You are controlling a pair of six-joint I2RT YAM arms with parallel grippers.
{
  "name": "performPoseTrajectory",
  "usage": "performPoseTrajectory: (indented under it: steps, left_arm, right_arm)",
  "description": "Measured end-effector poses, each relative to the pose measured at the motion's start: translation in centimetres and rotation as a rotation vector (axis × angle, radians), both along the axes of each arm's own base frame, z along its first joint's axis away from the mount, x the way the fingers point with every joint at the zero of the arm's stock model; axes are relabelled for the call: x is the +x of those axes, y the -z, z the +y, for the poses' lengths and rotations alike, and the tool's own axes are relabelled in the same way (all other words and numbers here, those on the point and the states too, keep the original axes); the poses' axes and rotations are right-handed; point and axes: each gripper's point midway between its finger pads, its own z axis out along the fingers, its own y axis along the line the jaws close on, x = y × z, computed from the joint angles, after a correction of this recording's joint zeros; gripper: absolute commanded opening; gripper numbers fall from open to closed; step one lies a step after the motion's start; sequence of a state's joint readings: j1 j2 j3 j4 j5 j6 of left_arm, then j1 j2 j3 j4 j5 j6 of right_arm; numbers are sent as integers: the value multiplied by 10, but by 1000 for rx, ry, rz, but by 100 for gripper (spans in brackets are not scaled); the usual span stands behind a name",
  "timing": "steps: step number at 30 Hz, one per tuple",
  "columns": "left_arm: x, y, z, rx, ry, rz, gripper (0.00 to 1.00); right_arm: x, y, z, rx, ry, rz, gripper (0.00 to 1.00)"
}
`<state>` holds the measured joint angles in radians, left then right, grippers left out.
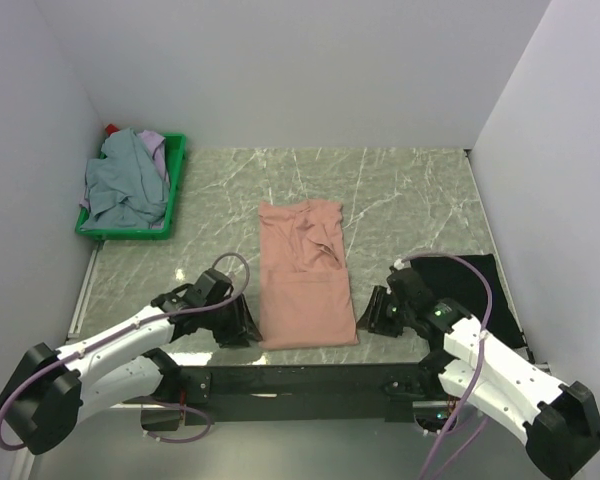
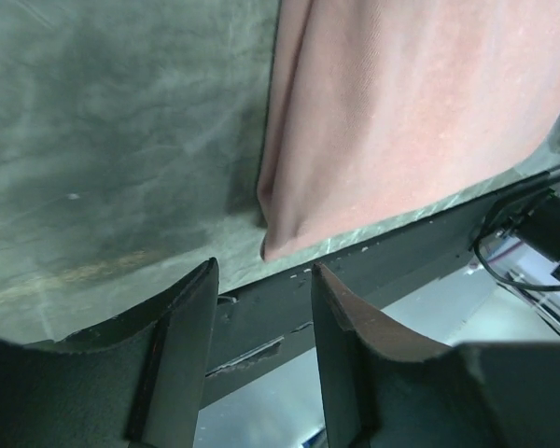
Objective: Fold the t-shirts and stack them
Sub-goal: Fold the tshirt
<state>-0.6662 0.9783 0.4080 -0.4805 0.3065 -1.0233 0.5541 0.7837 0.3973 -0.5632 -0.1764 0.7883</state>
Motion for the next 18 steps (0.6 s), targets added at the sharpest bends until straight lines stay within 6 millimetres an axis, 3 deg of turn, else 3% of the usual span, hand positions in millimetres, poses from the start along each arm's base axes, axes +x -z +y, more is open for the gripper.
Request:
performPoseTrajectory:
  steps: [8,18]
  left_arm:
    - [-8,8,-9,-35,-16,33,47]
    - [-11,16,-15,-56,-31,56,46]
  right_arm:
    - [-34,29,6,82,-18,131,45]
    - [-37,27,18,168,-16,141,43]
